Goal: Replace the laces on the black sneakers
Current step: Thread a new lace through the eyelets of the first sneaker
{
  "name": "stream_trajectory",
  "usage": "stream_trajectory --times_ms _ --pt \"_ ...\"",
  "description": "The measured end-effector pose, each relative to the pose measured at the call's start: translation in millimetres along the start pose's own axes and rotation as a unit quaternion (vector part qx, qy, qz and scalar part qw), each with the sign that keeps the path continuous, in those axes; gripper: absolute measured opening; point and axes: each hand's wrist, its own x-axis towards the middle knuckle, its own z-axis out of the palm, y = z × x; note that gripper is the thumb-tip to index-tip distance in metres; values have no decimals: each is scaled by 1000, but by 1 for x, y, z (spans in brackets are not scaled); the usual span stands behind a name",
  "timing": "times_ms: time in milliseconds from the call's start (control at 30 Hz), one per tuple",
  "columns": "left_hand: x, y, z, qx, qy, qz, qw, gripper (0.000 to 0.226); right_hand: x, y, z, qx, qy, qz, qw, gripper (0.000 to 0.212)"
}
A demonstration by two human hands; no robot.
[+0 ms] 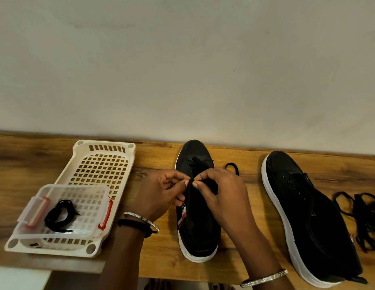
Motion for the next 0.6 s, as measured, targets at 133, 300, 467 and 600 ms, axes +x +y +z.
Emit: stream_trajectory --times_ms 133,300,467,600 --pt "1 3 -2 -8 19 -12 1000 9 0 1 -5 -24 -9 1 1000 12" --pt "-2 7 -20 -172 149 -20 974 19 0 0 -13 -45 -5 24 999 28" --pt "-5 14 -20 -446 132 -25 885 23 2 1 -10 10 7 24 1000 35" --pt "-4 9 -24 -257 127 1 958 20 2 4 -12 114 4 42 993 45"
